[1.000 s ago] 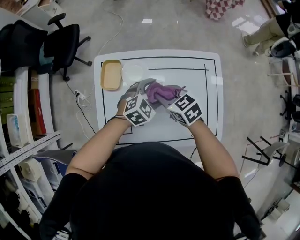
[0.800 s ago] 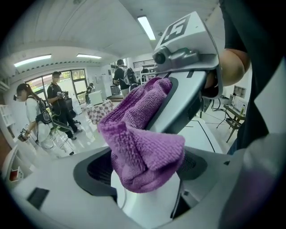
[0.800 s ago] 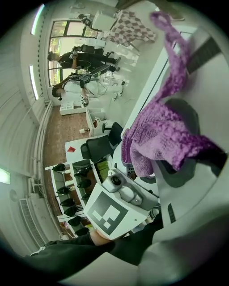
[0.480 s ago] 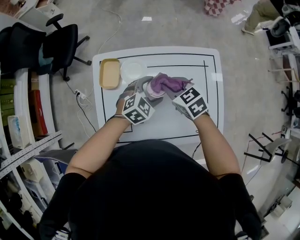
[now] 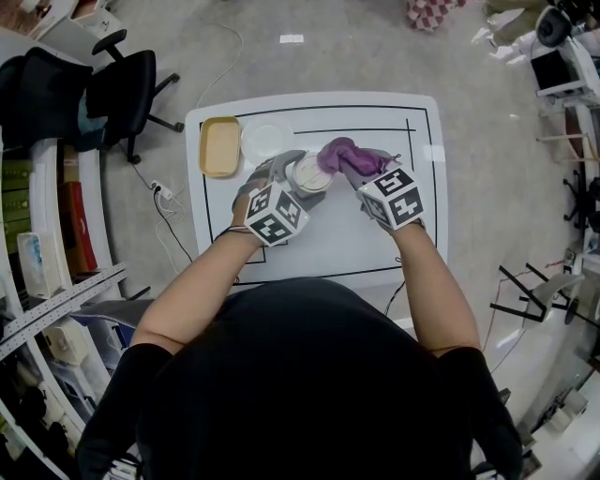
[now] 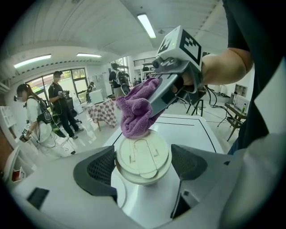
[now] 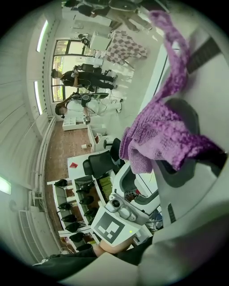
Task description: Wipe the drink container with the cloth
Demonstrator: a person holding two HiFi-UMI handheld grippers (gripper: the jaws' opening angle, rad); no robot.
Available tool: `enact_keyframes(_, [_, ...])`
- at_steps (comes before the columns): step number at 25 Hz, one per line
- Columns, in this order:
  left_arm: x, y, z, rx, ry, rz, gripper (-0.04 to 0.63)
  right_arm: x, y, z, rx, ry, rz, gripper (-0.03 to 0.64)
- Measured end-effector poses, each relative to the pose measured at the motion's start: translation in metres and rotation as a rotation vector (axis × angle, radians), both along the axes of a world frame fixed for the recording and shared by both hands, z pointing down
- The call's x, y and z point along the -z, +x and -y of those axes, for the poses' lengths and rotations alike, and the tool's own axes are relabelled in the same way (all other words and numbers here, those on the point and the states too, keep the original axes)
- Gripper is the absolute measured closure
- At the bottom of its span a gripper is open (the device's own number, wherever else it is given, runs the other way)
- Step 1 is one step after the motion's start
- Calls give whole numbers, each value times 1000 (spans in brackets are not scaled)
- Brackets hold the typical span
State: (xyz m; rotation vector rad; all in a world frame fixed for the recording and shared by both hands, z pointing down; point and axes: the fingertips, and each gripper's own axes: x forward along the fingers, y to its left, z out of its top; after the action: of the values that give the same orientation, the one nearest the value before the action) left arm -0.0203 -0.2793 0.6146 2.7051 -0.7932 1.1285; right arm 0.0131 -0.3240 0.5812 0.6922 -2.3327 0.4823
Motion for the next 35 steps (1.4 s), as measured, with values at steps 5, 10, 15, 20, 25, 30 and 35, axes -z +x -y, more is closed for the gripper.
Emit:
enact_keyframes(5, [0,0,-1,-3,-6,10,184,2,2,-4,-35,-7,51,545])
enact_keyframes(10, [4,1,-5,-11,-48,-55,184,18,21,-18,-144,-49,248,543])
enact_keyframes(15, [22,-3,-5,-8,-101,-173,184,6,62,-48,-282,-61,290,543])
enact_keyframes(20, [36,4,-3,-32,-91,-179,357,-18,72,-93,-280,-65,267,543])
enact_keyframes(25, [27,14,-3,-65,-114,-109,532,-31,35,-134,-144,-1,215,543])
enact_keyframes(30, [21,18,-6,-78,-123,-125,554,-29,-18,-155,19,110,193,544])
enact_keyframes(35, [21,22,-10,-88,-151,-141,557,-23,-46,-146,69,234,139,545])
